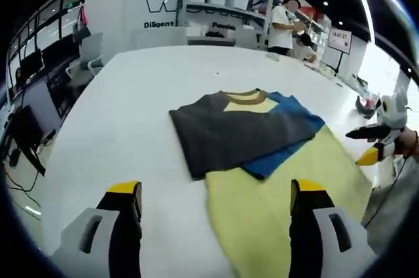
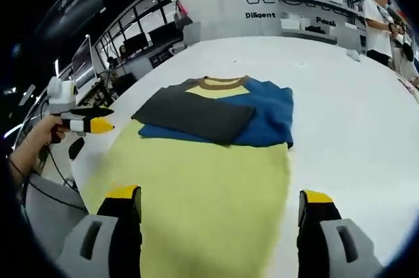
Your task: Fold the garment on the visible template until the final outline fits inside the template.
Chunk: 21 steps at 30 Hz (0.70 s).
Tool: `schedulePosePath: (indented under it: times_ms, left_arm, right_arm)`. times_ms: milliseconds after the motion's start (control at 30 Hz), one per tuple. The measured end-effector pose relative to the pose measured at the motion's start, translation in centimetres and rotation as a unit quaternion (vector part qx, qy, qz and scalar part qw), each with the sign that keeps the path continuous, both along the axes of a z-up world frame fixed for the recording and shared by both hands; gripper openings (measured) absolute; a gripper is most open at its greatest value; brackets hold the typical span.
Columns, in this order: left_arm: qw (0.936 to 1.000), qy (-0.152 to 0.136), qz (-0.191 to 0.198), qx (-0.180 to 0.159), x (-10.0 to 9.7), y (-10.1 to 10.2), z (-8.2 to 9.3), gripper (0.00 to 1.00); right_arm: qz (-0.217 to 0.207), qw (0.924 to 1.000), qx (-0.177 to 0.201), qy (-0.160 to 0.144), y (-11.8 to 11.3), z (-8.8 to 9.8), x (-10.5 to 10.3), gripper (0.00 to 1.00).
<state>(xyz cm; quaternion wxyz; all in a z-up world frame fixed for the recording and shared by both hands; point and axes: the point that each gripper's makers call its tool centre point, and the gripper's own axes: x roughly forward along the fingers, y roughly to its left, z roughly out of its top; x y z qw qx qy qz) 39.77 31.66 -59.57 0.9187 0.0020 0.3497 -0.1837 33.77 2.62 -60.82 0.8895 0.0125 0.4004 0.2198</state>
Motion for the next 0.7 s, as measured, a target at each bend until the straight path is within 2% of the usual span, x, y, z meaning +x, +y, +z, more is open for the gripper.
schedulePosePath:
  times_ms: [267, 400, 533, 700]
  left_arm:
    - [0.9998, 0.008, -0.018, 0.004, -2.1, -0.7, 0.2, 0.97]
    - [0.9991, 0.029, -0.032, -0.003, -3.4, -1.0, -0.2, 0.97]
    - [0.998, 0.031, -0.051, 0.02, -4.7, -0.8, -0.3, 0.96]
    - [0.9973, 0.039, -0.058, 0.022, -6.0, -0.7, -0.4, 0.96]
  right_arm:
    - [0.033, 0.9991, -0.016, 0.02, -0.2, -0.4, -2.2, 0.99]
    - [0.042, 0.9983, -0.02, 0.034, -0.3, -0.7, -3.4, 0.99]
    - [0.051, 0.9974, -0.031, 0.039, -0.6, -0.9, -4.3, 0.99]
    - [0.06, 0.996, -0.037, 0.055, -0.7, -1.3, -5.7, 0.99]
